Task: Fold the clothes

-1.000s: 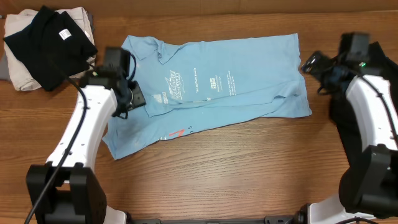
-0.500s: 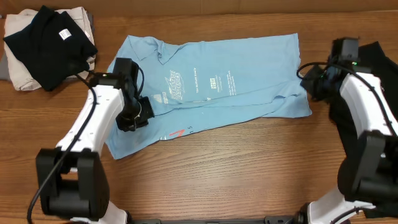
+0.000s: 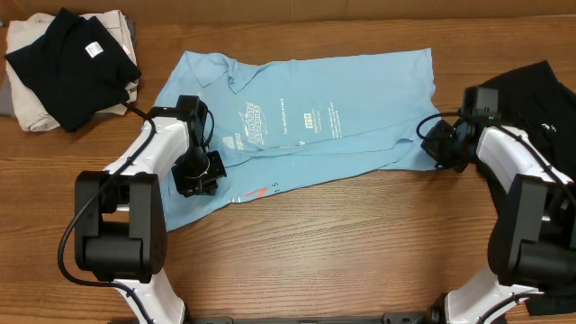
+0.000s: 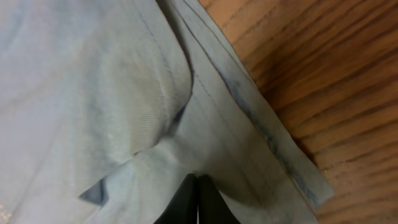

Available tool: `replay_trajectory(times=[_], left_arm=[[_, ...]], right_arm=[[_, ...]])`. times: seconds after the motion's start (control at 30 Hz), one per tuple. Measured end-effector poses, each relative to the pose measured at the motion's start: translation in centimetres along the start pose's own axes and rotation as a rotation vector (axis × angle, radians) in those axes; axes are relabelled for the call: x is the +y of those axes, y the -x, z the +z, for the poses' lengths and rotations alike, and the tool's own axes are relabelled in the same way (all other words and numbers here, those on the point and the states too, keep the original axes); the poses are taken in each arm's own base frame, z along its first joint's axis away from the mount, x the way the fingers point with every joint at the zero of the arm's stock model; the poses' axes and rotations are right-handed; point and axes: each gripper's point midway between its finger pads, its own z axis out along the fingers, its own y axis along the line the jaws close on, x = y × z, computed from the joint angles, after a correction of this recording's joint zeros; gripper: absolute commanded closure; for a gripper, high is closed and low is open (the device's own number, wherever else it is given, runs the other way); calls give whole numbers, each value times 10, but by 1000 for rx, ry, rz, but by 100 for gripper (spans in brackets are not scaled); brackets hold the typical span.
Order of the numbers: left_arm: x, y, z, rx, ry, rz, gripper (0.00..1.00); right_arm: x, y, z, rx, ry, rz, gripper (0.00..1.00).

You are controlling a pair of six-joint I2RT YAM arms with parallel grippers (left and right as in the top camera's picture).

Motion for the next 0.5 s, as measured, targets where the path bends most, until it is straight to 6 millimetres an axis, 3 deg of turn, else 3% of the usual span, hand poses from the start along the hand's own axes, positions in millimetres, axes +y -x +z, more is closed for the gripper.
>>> replay_trajectory(times=[0.13, 0.5], left_arm=[[7, 4, -1, -2, -1, -24, 96], [51, 9, -5, 26, 37, -167, 96]], right_arm=[[-6, -9, 11, 4, 5, 12, 96], [-14, -13, 9, 16, -35, 68, 96]])
